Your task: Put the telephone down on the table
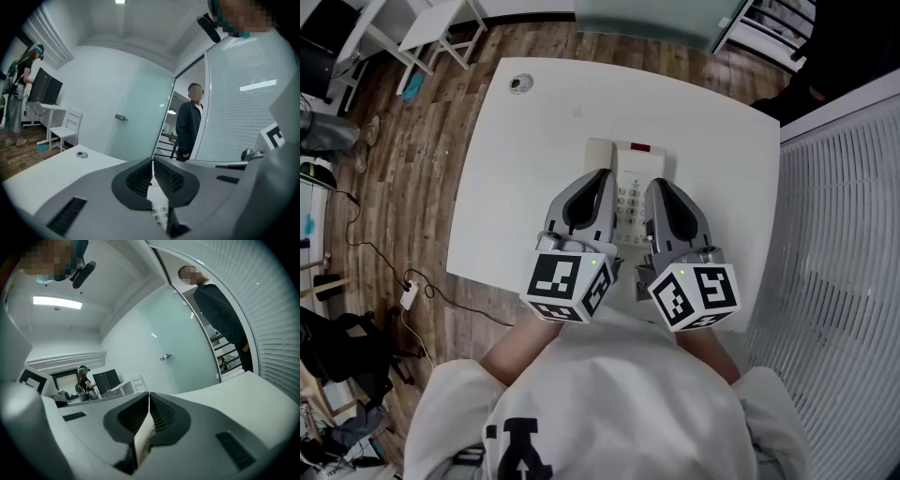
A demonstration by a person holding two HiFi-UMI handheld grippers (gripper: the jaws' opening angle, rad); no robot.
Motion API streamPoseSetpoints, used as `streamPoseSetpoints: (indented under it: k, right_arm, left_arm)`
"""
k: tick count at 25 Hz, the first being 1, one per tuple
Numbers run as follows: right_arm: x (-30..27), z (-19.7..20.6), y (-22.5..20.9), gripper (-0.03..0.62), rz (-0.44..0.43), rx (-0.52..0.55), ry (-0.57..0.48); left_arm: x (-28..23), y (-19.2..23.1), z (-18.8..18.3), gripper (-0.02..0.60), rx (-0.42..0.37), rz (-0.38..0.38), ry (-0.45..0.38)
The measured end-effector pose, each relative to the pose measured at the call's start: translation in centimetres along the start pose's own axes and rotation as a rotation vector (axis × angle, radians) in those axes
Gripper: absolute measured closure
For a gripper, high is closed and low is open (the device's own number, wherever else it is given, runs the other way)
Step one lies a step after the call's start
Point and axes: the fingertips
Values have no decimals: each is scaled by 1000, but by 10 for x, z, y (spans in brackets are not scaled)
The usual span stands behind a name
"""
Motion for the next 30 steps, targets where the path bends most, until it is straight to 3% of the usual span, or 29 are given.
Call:
streamPoseSetpoints:
  k: [12,22,30]
  right_arm:
    - [15,12,-2,563,-67,3,38]
    - [39,11,11,563,-51,33,4]
    - [77,38,36,563,-21,16,-25]
  left_arm:
    - [13,-17,6,569,33,-47,-23]
    - [31,-29,0,571,4,-1,-44]
    - [82,-33,1,572,-13,30,-59]
Point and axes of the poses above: the fingertips, and each gripper's own axes: x backward along the fingers, y to its left, z out of its underside, and after that the axes turned 15 degrees about -x, right-handed
